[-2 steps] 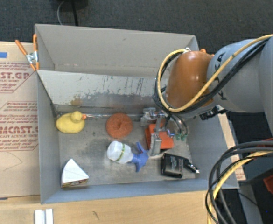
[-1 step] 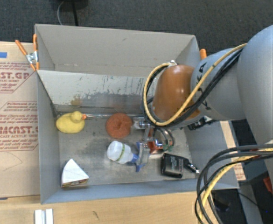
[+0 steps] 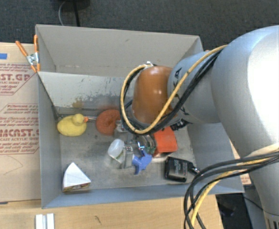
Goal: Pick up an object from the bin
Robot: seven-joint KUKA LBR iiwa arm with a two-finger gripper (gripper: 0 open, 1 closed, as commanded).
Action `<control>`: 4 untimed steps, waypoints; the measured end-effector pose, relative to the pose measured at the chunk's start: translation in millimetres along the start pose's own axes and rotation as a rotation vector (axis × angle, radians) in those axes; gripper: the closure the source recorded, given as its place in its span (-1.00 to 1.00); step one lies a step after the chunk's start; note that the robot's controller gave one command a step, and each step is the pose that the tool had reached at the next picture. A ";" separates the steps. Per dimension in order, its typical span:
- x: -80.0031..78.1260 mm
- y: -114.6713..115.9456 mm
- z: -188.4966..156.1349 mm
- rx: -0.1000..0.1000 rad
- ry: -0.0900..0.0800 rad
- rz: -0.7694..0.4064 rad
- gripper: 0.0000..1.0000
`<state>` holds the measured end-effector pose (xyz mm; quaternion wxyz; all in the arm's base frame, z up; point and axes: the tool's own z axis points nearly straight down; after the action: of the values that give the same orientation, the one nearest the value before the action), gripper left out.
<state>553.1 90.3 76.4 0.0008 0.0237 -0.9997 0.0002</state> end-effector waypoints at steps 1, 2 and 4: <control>40.7 13.1 1.5 -0.001 -0.001 0.011 1.00; 40.7 13.1 1.5 -0.001 -0.001 0.010 1.00; 44.1 34.9 -107.8 -0.001 0.003 -0.006 1.00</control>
Offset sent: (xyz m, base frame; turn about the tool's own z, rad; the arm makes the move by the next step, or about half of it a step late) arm 0.0000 0.0000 0.0000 0.0000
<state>507.6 123.1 184.2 0.0021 0.0267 -0.9996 0.0000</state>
